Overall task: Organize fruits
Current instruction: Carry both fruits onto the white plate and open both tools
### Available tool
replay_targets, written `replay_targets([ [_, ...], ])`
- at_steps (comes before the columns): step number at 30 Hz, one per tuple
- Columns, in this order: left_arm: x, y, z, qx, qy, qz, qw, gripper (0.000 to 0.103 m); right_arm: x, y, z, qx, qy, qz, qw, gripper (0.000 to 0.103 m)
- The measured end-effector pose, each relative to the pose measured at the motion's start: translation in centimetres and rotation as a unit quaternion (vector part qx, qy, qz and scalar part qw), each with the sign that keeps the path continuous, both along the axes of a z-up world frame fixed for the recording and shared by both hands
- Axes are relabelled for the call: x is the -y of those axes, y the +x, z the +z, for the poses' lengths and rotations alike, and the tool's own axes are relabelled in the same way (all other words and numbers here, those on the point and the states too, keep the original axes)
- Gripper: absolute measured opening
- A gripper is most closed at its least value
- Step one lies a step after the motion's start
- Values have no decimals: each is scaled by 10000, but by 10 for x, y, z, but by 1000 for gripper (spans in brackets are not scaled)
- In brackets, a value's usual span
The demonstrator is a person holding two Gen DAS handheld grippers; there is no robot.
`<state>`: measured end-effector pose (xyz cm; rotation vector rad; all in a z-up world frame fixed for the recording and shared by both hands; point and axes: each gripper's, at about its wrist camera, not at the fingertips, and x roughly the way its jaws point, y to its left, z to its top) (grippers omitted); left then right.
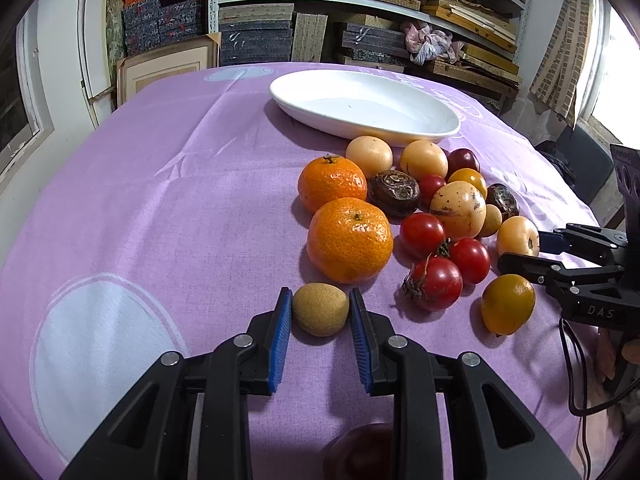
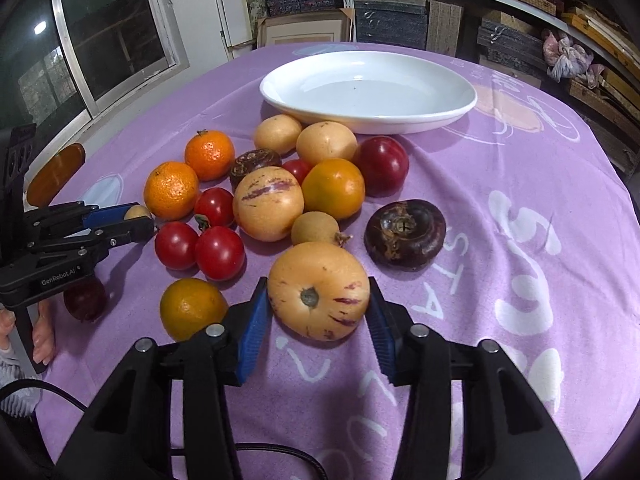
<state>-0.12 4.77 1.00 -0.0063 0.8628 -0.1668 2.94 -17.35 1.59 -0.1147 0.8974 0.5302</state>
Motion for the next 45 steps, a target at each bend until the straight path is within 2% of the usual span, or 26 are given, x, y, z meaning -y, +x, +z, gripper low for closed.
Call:
replay_targets([
  [6, -2, -2, 4, 129, -48, 53, 9999, 29, 4, -6, 3, 45, 101, 57, 9999, 45],
  [10, -4, 0, 20, 269, -164, 26, 9995, 29, 20, -6, 27, 206, 315, -89, 9993, 45],
  [13, -3, 14, 57, 553, -143, -36, 9984, 29, 33, 7, 68, 536, 401, -272, 9974, 45],
  [16, 5, 44, 101, 840, -52, -102, 9964, 29, 41, 37, 113, 907, 544, -516, 9930, 45],
  [19, 22, 88, 121, 789, 90, -180, 9967, 29, 39, 79, 133, 953, 698, -696, 9906, 45],
  [22, 42, 136, 107, 506, 317, -180, 9981, 29, 24, 122, 117, 667, 687, -779, 9924, 45],
  [25, 49, 172, 73, 94, 335, -140, 9993, 29, 1, 153, 82, 297, 410, -747, 9959, 45],
  [28, 49, 193, 47, -182, 282, -122, 9994, 29, -11, 174, 57, 40, 240, -717, 9971, 45],
  [32, 48, 207, 35, -340, 196, -138, 9991, 29, -21, 187, 40, -84, 38, -636, 9979, 46],
  [36, 43, 209, 33, -328, 78, -85, 9994, 31, -26, 185, 36, 83, -135, -628, 9979, 46],
  [38, 39, 205, 38, -234, 92, 4, 9997, 44, -23, 181, 40, 142, -83, -646, 9978, 47],
  [41, 25, 190, 53, -78, 147, 70, 9998, 54, -9, 162, 63, 407, 152, -669, 9968, 48],
  [42, 19, 181, 60, 3, 193, 94, 9998, 56, -1, 149, 76, 592, 264, -675, 9956, 53],
  [43, 12, 170, 67, 89, 234, 119, 9996, 62, 7, 134, 87, 808, 381, -688, 9936, 72],
  [45, -4, 138, 79, 275, 303, 190, 9990, 72, 27, 96, 108, 1293, 652, -712, 9869, 99],
])
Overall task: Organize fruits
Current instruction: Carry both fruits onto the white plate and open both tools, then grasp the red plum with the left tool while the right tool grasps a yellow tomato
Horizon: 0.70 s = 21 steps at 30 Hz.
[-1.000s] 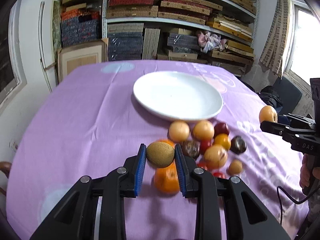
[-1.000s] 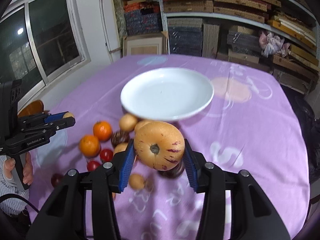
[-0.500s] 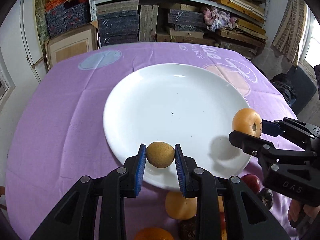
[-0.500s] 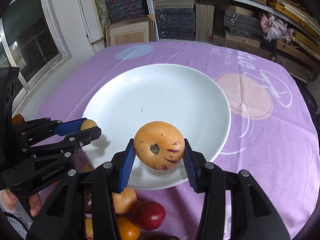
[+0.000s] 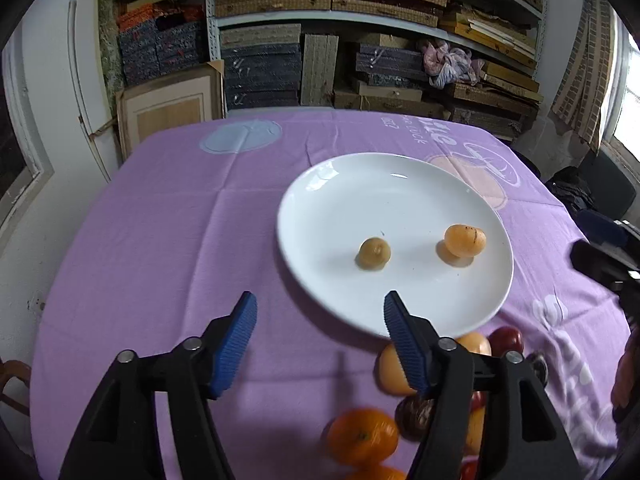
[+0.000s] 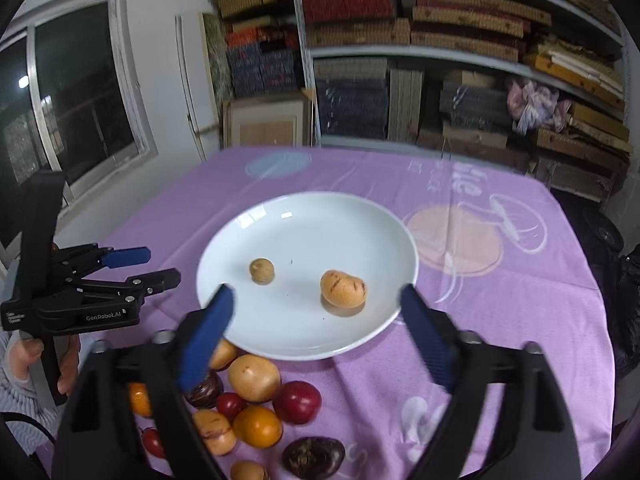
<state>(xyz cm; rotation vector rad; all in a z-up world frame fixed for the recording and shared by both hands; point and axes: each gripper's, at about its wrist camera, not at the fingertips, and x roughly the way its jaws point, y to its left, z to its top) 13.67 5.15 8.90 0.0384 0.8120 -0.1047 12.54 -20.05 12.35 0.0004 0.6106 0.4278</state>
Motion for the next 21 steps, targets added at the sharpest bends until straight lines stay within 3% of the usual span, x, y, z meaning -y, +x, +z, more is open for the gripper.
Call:
replay_targets([
  [2, -14, -40, 7, 172, 87, 72, 9998, 80, 19, -39, 7, 351, 132, 108, 9992, 99],
  [4, -26, -81, 6, 236, 65, 106, 9996, 85, 34, -68, 2, 381, 60, 127, 9992, 99],
  [11, -16, -193, -25, 184, 69, -76, 9998, 87, 81, -114, -55, -281, 1187, 34, 9925, 99],
  [15, 3, -216, -50, 40, 258, -232, 9994, 89, 92, -109, -66, -591, 1585, -7, 9856, 99],
  [21, 14, -219, -74, -169, 105, -351, 9992, 89, 84, -111, -63, -551, 1468, -32, 9876, 99],
])
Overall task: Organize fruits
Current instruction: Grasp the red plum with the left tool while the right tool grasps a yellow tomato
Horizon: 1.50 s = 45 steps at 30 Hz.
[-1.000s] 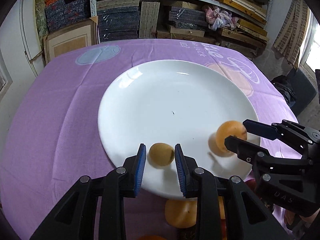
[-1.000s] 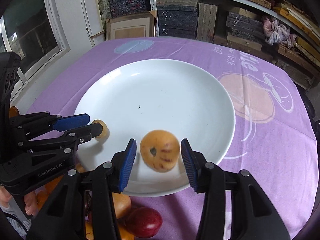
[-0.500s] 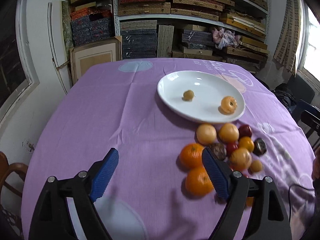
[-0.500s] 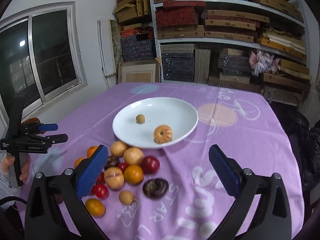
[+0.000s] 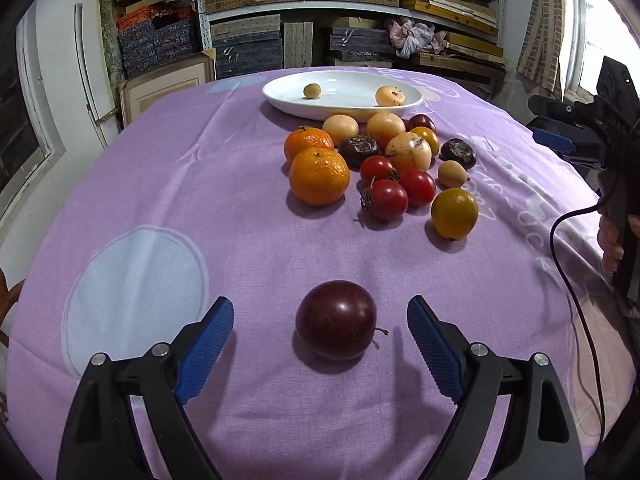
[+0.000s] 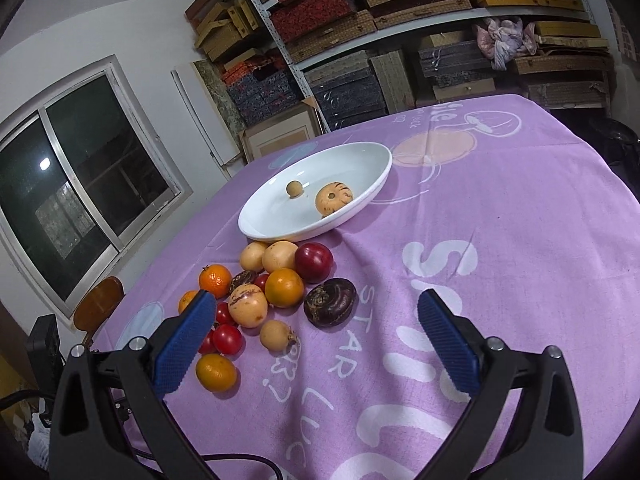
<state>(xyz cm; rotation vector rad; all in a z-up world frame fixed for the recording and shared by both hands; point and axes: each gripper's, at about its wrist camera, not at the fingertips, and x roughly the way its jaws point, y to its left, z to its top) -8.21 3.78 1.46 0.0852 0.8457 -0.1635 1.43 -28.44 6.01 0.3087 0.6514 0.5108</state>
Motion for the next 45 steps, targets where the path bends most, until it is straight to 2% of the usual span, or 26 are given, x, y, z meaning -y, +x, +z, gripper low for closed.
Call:
replay_targets([
  [3, -3, 5, -2, -57, -205, 27, 9998, 89, -6, -2, 0, 52, -152, 36, 9999, 99],
  [8, -5, 8, -3, -108, -287, 35, 9995, 87, -11, -2, -3, 7, -252, 84, 9996, 99],
  [12, 0, 8, -5, -164, -266, -57, 9995, 73, -11, -1, -3, -15, -246, 79, 9997, 99],
  [14, 3, 9, -8, -236, -243, -98, 9994, 63, -11, 0, -2, -7, -262, 79, 9996, 99],
  [18, 2, 9, -8, -235, -261, -100, 9993, 61, -13, -2, -2, 37, -277, 157, 9995, 99],
  [21, 0, 10, -8, -241, -302, -74, 9992, 57, -24, -9, 1, 185, -410, 396, 9982, 99],
  [23, -2, 9, -8, -227, -297, -42, 9993, 51, -38, -16, 2, 342, -593, 744, 9949, 99],
  [27, -2, 10, -6, -210, -292, 5, 9994, 41, -80, -42, 0, 708, -1236, 1424, 9795, 99],
  [29, -5, 10, -6, -214, -374, 22, 9991, 39, -99, -51, -4, 743, -1506, 1684, 9713, 95],
  [31, -6, 10, -6, -215, -417, 19, 9989, 39, -117, -55, -13, 647, -1775, 1919, 9631, 67],
  [33, -7, 10, -6, -217, -444, 19, 9988, 39, -129, -52, -24, 449, -1948, 2018, 9588, 59],
  [37, -9, 11, -5, -223, -533, 23, 9983, 39, -133, -46, -30, 280, -1855, 1992, 9618, 59],
  [43, -9, 11, -5, -223, -532, 23, 9983, 39, -149, -42, -36, 143, -2089, 2027, 9566, 59],
  [45, -9, 11, -5, -221, -517, 25, 9984, 39, -153, -41, -38, 94, -2157, 2029, 9551, 54],
])
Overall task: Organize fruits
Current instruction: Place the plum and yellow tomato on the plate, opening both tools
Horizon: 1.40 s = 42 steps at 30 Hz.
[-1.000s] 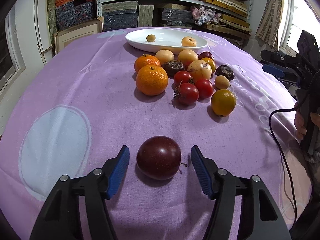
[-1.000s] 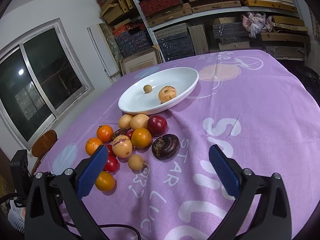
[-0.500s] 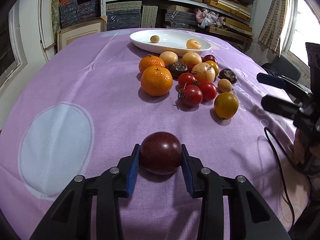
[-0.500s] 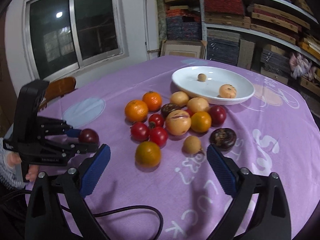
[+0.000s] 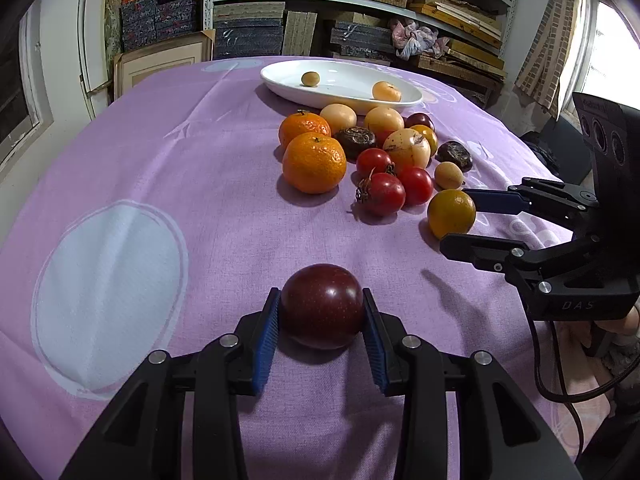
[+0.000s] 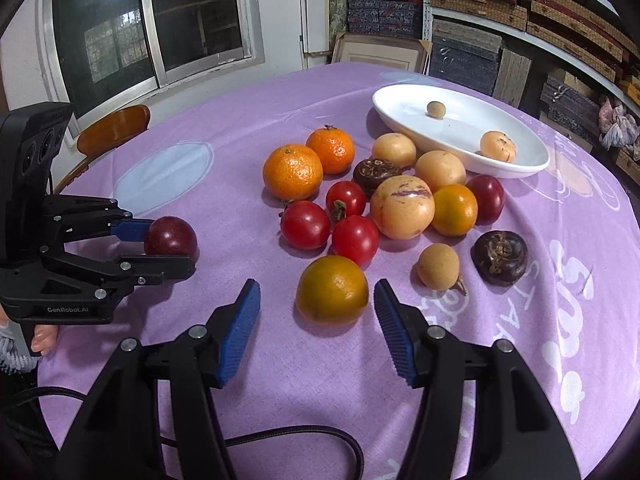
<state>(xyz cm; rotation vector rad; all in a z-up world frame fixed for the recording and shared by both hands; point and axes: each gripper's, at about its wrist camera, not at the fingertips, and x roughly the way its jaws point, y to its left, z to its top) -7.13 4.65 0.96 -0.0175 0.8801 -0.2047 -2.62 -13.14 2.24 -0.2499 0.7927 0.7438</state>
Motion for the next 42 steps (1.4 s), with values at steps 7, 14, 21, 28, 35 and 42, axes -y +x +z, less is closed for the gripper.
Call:
replay_targets([
  [7, 0, 0, -1, 5, 26, 7, 10000, 39, 3, 9, -5, -193, 18, -120, 9997, 37],
  [14, -7, 38, 31, 89, -105, 39, 9999, 39, 38, 29, 46, 61, 550, -494, 9972, 37],
  [21, 4, 133, 120, 830, 205, 192, 9962, 39, 84, 79, 164, 1077, 1206, -1325, 9779, 37],
  [28, 42, 220, 85, 355, 386, 80, 9986, 39, 59, 173, 115, 617, 758, -1707, 9805, 37],
  [35, 44, 271, 36, -93, 343, 149, 9993, 39, 47, 263, 47, -53, 471, -2072, 9771, 37],
  [42, 42, 292, 38, -154, 229, 96, 9996, 40, 30, 302, 19, -316, 207, -2076, 9775, 37],
])
